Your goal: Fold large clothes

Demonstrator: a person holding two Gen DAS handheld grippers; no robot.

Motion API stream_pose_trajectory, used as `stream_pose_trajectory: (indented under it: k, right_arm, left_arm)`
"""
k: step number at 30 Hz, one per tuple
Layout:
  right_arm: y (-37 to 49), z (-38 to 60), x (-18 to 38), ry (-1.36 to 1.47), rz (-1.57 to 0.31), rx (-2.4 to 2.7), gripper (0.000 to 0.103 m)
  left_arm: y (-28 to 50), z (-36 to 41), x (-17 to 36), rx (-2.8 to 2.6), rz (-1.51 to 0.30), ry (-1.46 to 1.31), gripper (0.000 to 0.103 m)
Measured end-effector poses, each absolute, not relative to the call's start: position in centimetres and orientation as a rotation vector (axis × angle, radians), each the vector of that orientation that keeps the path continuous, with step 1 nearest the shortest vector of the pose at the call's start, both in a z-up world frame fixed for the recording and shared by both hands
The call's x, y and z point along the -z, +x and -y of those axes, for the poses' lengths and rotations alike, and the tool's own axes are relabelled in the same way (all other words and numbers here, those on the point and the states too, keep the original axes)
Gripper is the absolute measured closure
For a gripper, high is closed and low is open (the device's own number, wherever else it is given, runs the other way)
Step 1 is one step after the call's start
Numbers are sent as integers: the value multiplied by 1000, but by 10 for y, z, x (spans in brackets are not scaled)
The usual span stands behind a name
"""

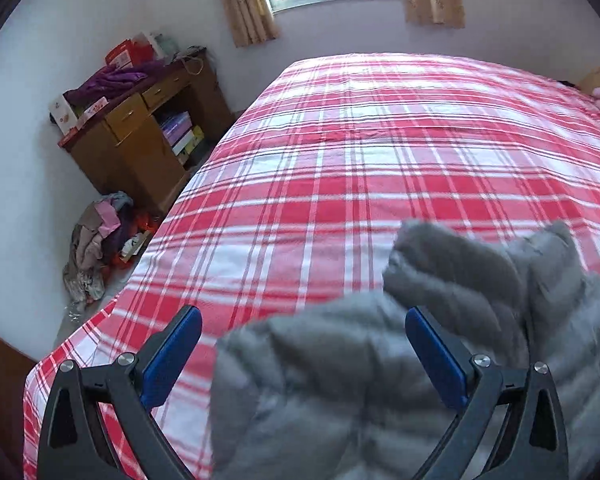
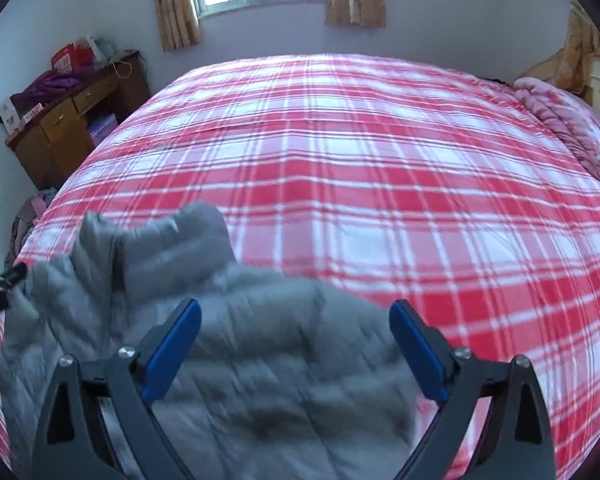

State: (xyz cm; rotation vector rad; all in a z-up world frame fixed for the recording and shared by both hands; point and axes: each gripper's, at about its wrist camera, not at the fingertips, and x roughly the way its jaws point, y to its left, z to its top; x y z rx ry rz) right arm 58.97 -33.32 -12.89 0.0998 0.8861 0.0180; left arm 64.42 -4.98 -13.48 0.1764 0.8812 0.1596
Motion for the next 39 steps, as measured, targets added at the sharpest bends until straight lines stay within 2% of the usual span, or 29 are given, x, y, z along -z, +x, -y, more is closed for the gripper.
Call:
stream_pose_trajectory:
  k: [6, 11, 18, 19, 20, 21, 22, 23, 24, 26, 31, 35, 39]
  right_arm:
    - [646, 308, 128, 76, -922, -44, 6]
    - [681, 302, 129, 143, -936, -46, 6]
    - [713, 282, 150, 111, -1026, -78, 6]
    - [715, 277, 156, 86, -1052, -88, 7]
    - [714, 274, 160, 64, -1069, -96, 12]
    - [713, 273, 163, 47, -1088, -110, 30]
    - [710, 273, 166, 39, -1106, -132, 44]
    - [703, 275, 167, 38, -1126, -168, 71]
    - [697, 276, 166, 37, -1131, -186, 82]
    - [675, 280, 157, -1, -1097, -198, 89]
    - [606, 298, 127, -32, -981, -229, 94]
    - [570, 298, 129, -96, -920, -206, 95]
    - [559, 296, 176, -97, -951, -162, 96]
  left_arm:
    - [698, 71, 127, -112, -880, 105, 1]
    - [738, 78, 143, -119, -941, 49, 1]
    - [743, 91, 170, -43, -1020, 123, 1]
    - [739, 92, 171, -26, -1012, 134, 6]
    - [733, 90, 171, 6, -1010, 135, 27]
    - [728, 87, 171, 39, -1024, 121, 42]
    - [721, 82, 170, 95, -1042, 85, 70]
    - [712, 79, 168, 140, -1049, 65, 82]
    - [704, 77, 164, 150, -1039, 72, 89]
    - [673, 73, 150, 182, -965, 98, 95]
    - [605, 61, 130, 184, -818, 160, 96]
    - [586, 56, 167, 131, -821, 230, 97]
    - [588, 47, 199, 94, -837, 202, 97]
